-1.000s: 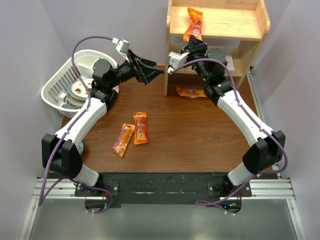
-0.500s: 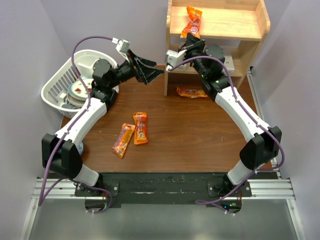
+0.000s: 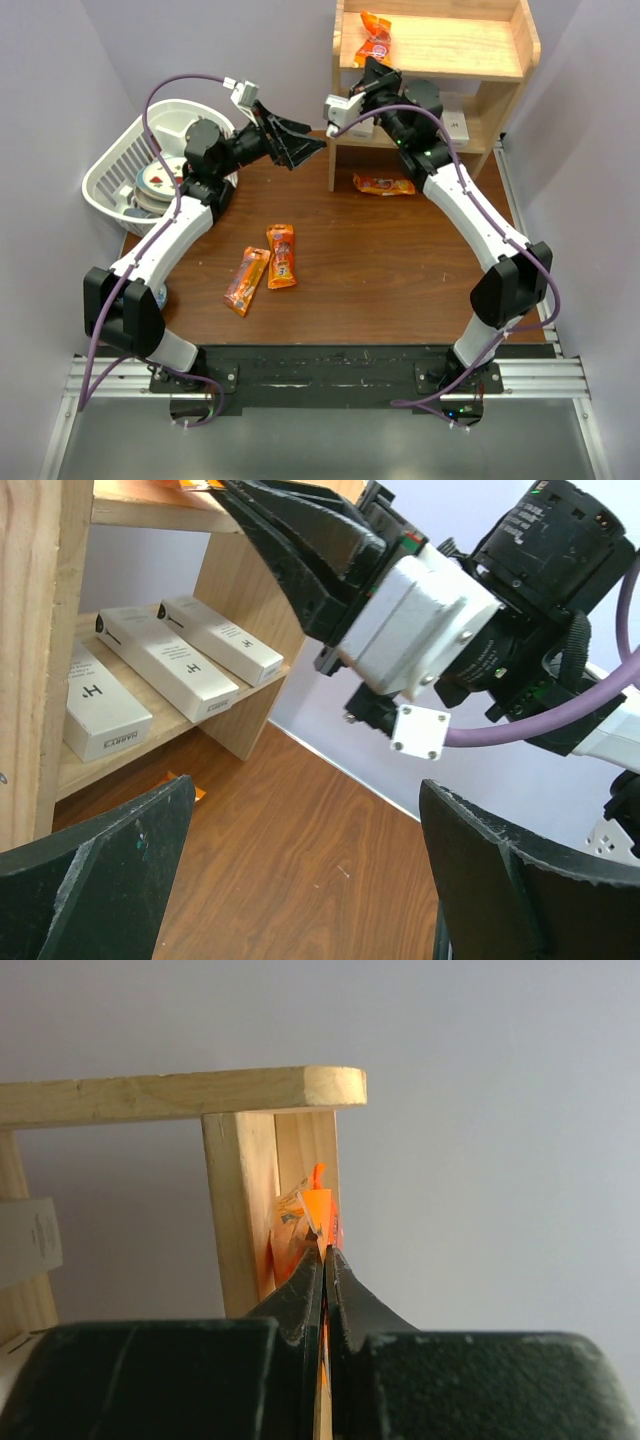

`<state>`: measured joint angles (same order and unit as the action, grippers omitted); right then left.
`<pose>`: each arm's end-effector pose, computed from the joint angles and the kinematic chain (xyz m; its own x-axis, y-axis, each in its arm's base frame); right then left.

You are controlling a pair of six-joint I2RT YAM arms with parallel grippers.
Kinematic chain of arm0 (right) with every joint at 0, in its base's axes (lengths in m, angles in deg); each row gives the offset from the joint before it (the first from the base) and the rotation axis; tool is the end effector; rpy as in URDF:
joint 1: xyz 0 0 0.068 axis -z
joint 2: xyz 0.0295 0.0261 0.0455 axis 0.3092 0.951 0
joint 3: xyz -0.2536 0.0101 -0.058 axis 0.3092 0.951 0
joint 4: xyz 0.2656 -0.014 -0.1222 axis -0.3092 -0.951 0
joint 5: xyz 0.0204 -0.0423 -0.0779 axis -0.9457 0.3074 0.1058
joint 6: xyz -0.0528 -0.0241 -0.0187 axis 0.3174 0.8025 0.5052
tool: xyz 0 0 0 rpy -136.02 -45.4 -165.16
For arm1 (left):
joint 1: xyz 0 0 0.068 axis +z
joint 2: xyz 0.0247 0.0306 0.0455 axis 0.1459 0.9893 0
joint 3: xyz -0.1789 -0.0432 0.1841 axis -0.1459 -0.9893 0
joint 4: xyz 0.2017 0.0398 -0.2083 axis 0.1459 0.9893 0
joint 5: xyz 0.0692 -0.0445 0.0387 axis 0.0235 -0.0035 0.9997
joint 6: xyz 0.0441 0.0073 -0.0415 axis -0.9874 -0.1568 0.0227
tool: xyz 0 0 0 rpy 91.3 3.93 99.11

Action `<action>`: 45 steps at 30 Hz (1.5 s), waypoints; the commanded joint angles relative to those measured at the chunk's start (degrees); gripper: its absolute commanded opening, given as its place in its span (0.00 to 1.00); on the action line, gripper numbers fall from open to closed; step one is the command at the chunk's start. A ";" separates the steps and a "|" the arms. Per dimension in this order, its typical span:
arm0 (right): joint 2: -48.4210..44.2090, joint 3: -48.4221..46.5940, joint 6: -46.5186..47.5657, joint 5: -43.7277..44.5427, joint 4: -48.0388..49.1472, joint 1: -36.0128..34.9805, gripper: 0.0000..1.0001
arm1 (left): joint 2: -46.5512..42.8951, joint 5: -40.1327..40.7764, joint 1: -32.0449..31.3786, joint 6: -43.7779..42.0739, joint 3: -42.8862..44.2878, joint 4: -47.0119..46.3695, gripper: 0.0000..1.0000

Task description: Place and organize the shaving razors onto the shelf

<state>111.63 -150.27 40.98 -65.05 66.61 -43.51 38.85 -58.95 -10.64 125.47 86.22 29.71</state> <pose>0.4051 0.1981 0.4460 0.5163 -0.8564 0.0076 0.1397 0.0755 -0.9873 0.3596 -0.1561 0.3958 -0.3377 -0.3904 -0.8565 0.8195 0.3256 -0.4715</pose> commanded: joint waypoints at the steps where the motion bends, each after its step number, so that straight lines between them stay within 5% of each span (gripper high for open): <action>1: 1.12 -4.05 1.87 -0.57 0.91 -0.34 0.00 | -2.26 0.32 0.66 -0.17 -0.21 -2.31 1.00; 11: 3.50 -5.64 2.39 0.57 3.27 -0.26 0.01 | -2.35 0.41 0.92 -0.09 -0.39 -2.31 1.00; 13: 2.80 -4.23 2.48 0.93 4.51 -0.26 0.12 | -2.35 0.41 0.83 -0.17 -0.39 -2.31 1.00; 16: 0.96 0.50 2.31 0.23 11.09 -0.26 0.53 | -2.52 0.67 1.01 -0.35 -0.48 -2.05 1.00; 21: -3.35 7.53 2.05 -0.57 18.40 -0.61 0.72 | -3.66 1.98 1.62 -5.42 -0.82 3.12 1.00; 28: -19.94 27.12 -3.04 1.46 15.61 -6.56 0.78 | -7.79 17.88 1.62 -18.53 -9.60 22.46 1.00; 33: -35.94 39.70 -24.36 1.89 -0.04 -12.99 0.80 | -8.77 26.14 1.54 -24.59 -18.74 27.38 1.00; 38: -37.20 40.51 -52.21 0.67 -13.76 -14.32 0.78 | -3.15 28.08 1.54 -29.79 -20.60 29.86 1.00; 45: -39.22 46.39 -60.44 -4.70 -15.78 -14.23 0.79 | 8.28 31.96 1.62 -34.88 -13.94 33.80 0.95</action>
<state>73.62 -106.05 -9.18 -65.99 55.84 -57.82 41.94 -29.57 -9.35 96.97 66.60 60.99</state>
